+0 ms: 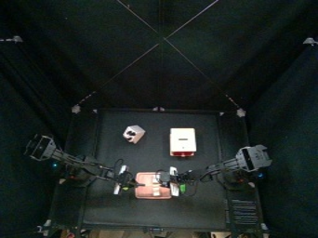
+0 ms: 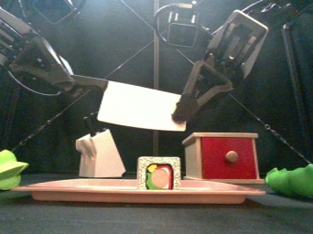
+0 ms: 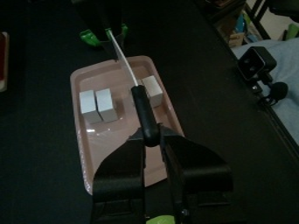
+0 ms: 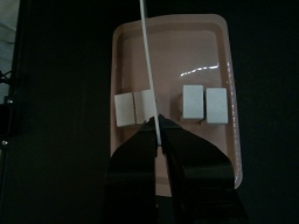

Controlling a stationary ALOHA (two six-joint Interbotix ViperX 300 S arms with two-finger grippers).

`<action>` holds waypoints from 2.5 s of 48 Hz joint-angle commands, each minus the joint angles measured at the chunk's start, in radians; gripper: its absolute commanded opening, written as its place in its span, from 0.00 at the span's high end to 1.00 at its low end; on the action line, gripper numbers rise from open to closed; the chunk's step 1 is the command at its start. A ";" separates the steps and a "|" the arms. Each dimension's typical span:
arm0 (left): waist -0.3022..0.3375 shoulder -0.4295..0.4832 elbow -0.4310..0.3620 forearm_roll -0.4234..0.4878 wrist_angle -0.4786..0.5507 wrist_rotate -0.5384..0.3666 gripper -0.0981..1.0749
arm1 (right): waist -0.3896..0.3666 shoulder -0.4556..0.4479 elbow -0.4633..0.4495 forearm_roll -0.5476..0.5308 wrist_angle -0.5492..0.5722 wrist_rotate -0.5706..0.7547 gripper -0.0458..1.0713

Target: Cut sushi roll

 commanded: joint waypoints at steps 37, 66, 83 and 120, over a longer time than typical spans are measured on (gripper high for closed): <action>-0.107 0.095 -0.026 -0.078 0.077 0.003 0.54 | 0.087 0.061 0.009 0.058 -0.014 0.002 0.73; -0.126 0.132 -0.031 -0.078 0.078 0.003 0.54 | 0.104 0.084 0.009 0.058 -0.014 0.003 0.73; -0.126 0.141 -0.034 -0.078 0.080 0.003 0.54 | 0.110 0.089 0.011 0.060 -0.014 0.003 0.73; -0.117 0.130 -0.034 -0.074 0.078 0.008 0.54 | 0.100 0.086 -0.002 0.052 -0.015 0.000 0.73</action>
